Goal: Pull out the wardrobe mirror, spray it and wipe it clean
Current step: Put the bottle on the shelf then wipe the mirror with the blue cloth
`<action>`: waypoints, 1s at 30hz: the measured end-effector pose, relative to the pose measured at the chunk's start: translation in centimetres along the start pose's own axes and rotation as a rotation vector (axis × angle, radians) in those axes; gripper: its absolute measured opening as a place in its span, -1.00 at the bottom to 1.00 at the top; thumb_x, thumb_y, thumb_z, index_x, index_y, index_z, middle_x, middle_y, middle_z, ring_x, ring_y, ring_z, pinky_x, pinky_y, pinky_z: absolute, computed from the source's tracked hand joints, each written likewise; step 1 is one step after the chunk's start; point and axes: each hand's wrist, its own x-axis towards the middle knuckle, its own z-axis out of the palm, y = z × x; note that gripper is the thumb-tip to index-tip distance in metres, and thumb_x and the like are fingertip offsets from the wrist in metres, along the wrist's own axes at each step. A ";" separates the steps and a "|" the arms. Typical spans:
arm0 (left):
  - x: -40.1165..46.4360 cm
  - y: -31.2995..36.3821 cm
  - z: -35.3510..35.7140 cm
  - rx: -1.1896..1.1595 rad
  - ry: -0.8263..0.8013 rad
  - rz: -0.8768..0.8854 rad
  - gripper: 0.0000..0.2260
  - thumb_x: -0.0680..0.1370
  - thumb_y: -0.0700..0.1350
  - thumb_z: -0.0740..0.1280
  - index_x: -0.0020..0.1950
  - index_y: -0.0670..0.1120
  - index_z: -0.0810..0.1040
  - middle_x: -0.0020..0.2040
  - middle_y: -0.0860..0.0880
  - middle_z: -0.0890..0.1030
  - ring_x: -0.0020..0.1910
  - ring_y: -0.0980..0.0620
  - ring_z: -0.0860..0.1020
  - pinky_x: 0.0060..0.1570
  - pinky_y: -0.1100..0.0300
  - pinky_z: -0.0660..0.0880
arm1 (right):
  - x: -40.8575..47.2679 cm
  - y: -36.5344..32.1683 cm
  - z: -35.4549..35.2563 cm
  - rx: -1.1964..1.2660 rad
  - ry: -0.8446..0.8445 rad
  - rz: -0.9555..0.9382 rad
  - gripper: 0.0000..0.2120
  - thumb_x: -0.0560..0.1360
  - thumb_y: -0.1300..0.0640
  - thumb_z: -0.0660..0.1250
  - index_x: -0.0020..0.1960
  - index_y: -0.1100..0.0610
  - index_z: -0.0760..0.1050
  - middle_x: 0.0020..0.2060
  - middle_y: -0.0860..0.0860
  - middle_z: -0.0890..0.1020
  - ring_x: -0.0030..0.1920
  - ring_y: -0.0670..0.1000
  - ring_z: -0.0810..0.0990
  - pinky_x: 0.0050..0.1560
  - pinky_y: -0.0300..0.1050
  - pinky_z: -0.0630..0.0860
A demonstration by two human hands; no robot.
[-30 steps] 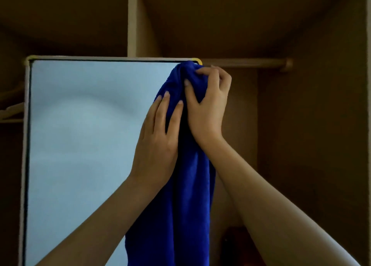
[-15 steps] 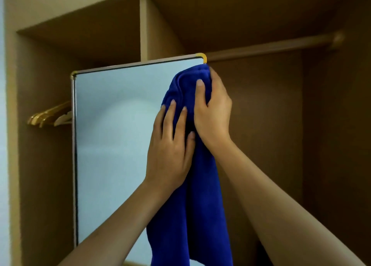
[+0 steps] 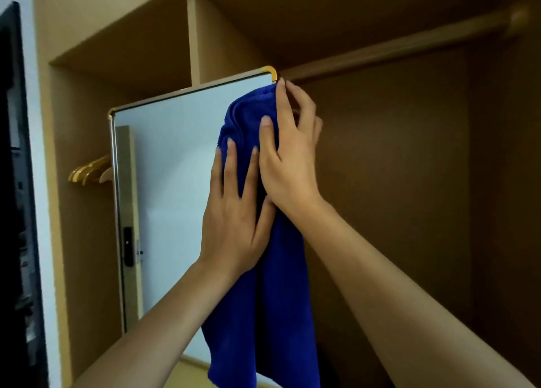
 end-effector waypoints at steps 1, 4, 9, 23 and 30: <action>0.0 0.2 0.0 -0.011 -0.004 -0.006 -0.42 0.64 0.16 -0.06 0.58 -0.11 0.10 0.60 -0.14 0.00 0.58 -0.12 -0.07 0.48 -0.05 0.19 | 0.0 0.0 -0.2 -0.003 -0.006 -0.005 -0.49 0.66 0.09 0.09 0.58 0.02 0.06 0.47 -0.03 0.16 0.40 -0.06 0.15 0.24 -0.39 0.17; 0.0 0.7 -0.4 -0.034 -0.030 -0.022 -0.41 0.62 0.17 -0.03 0.59 -0.08 0.07 0.60 -0.13 -0.05 0.58 -0.10 -0.11 0.54 0.12 -0.08 | -0.1 0.1 -0.5 0.051 -0.042 -0.005 -0.45 0.65 0.10 0.13 0.58 0.02 0.02 0.40 0.00 0.20 0.30 -0.15 0.27 0.31 -0.28 0.33; -0.6 0.9 -1.2 -0.004 -0.140 0.020 -0.30 0.56 0.25 0.04 0.60 -0.08 0.01 0.60 -0.15 -0.16 0.57 -0.13 -0.18 0.52 0.18 -0.19 | -0.5 0.6 -0.4 0.134 0.015 0.001 -0.48 0.63 0.11 0.20 0.56 0.04 0.16 0.36 -0.06 0.36 0.16 -0.35 0.27 0.12 -0.55 0.31; -4.3 0.9 -0.4 0.064 -0.192 0.069 -0.23 0.52 0.23 0.16 0.59 -0.07 -0.09 0.59 -0.19 -0.18 0.56 -0.19 -0.20 0.53 0.05 -0.18 | -4.7 1.5 0.0 0.176 0.036 -0.010 -0.50 0.64 0.14 0.18 0.55 0.10 0.17 0.43 0.02 0.31 0.38 -0.18 0.27 0.34 -0.49 0.19; -9.7 1.0 0.2 0.030 -0.243 0.081 -0.29 0.58 0.22 0.03 0.59 -0.11 -0.12 0.59 -0.18 -0.17 0.56 -0.24 -0.17 0.53 0.03 -0.17 | -9.1 2.0 0.1 -0.007 -0.232 0.000 -0.39 0.67 0.11 0.06 0.57 0.06 -0.22 0.58 -0.06 -0.14 0.34 -0.45 -0.14 0.20 -0.67 0.04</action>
